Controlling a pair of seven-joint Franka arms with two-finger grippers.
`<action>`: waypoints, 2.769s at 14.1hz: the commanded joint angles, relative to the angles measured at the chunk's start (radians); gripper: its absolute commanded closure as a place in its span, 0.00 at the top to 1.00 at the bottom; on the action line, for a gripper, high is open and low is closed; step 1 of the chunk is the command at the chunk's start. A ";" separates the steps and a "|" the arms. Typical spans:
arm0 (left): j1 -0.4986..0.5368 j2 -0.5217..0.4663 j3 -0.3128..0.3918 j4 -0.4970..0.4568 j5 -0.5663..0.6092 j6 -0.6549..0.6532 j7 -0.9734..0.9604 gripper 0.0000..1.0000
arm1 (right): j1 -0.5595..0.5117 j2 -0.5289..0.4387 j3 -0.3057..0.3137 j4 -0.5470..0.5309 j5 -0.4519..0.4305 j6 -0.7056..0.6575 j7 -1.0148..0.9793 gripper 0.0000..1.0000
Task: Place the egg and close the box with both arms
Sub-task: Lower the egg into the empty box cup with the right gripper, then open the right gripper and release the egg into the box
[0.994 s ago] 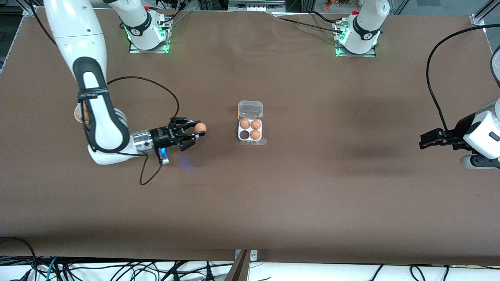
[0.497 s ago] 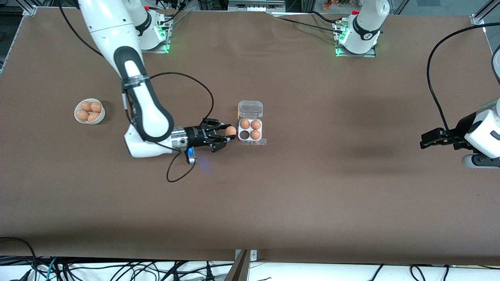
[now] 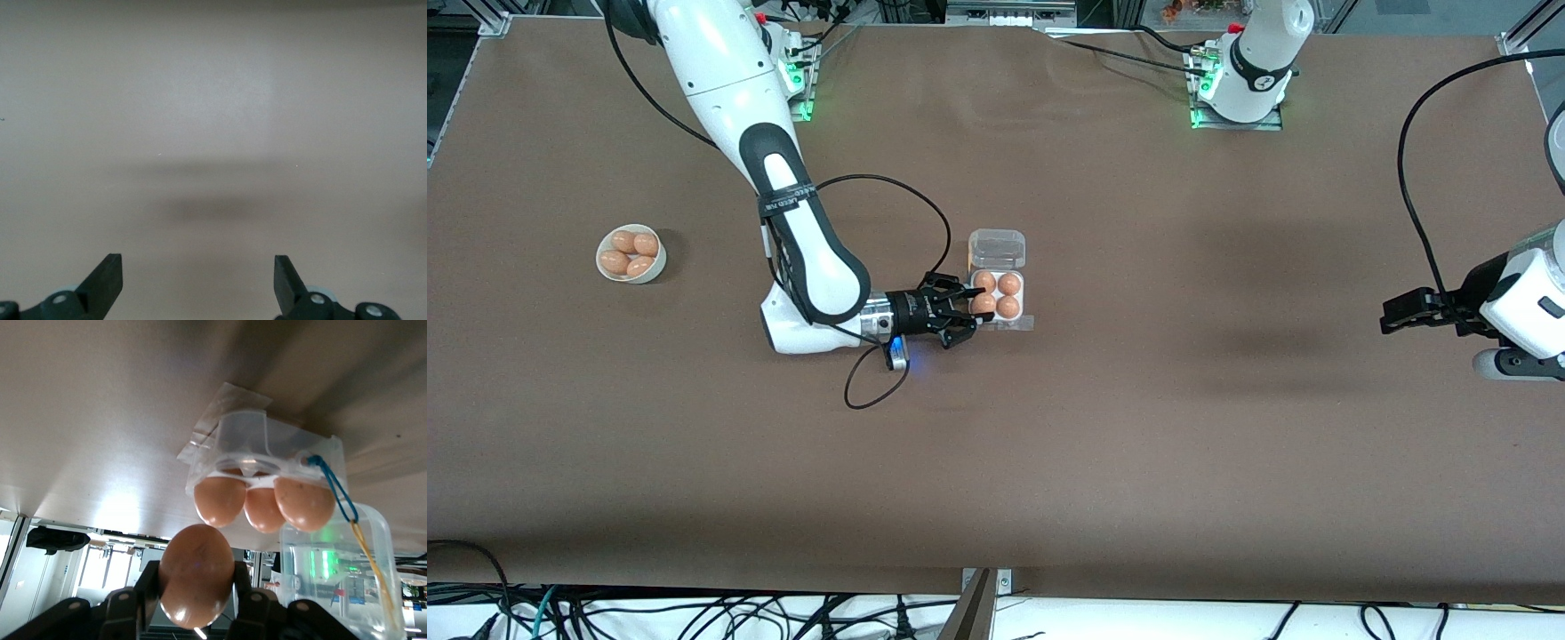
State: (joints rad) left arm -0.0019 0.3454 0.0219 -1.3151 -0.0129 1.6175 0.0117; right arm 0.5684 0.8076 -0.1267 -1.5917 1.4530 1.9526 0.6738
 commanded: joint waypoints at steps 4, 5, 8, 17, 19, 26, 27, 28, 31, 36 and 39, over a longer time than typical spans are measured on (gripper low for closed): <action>0.000 -0.006 -0.002 0.016 0.005 -0.022 0.005 1.00 | 0.030 0.035 -0.001 0.039 0.023 0.032 0.000 0.37; 0.000 -0.006 -0.003 0.016 0.005 -0.022 0.005 1.00 | 0.034 0.035 -0.001 0.039 0.024 0.029 0.000 0.37; 0.000 -0.006 -0.002 0.016 0.005 -0.022 0.004 1.00 | 0.034 0.036 -0.001 0.035 0.024 0.023 -0.010 0.37; 0.000 -0.005 -0.002 0.014 0.007 -0.022 0.002 1.00 | 0.028 0.045 0.007 0.015 0.018 0.020 -0.083 0.41; 0.000 -0.006 -0.002 0.014 0.007 -0.022 0.001 1.00 | 0.027 0.053 0.007 0.015 0.015 0.019 -0.085 0.45; 0.000 -0.005 0.000 0.014 0.007 -0.022 0.001 1.00 | -0.004 0.051 0.005 -0.013 0.018 -0.107 -0.085 0.45; 0.000 -0.006 0.000 0.014 0.007 -0.024 0.001 1.00 | -0.004 0.051 0.005 -0.014 0.018 -0.119 -0.091 0.45; 0.000 -0.005 0.000 0.014 0.007 -0.022 0.001 1.00 | -0.004 0.051 0.005 -0.016 0.018 -0.121 -0.091 0.45; 0.000 -0.005 0.000 0.014 0.005 -0.022 0.001 1.00 | -0.004 0.061 0.005 -0.014 0.021 -0.119 -0.111 0.45; 0.000 -0.006 0.000 0.014 0.005 -0.024 0.001 1.00 | -0.005 0.070 0.005 -0.007 0.023 -0.121 -0.141 1.00; 0.000 -0.005 0.000 0.014 0.005 -0.022 0.001 1.00 | -0.007 0.061 0.002 0.009 0.020 -0.123 -0.143 1.00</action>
State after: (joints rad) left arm -0.0018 0.3453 0.0224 -1.3151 -0.0129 1.6127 0.0117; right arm 0.5684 0.8646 -0.1270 -1.5953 1.4754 1.8432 0.5553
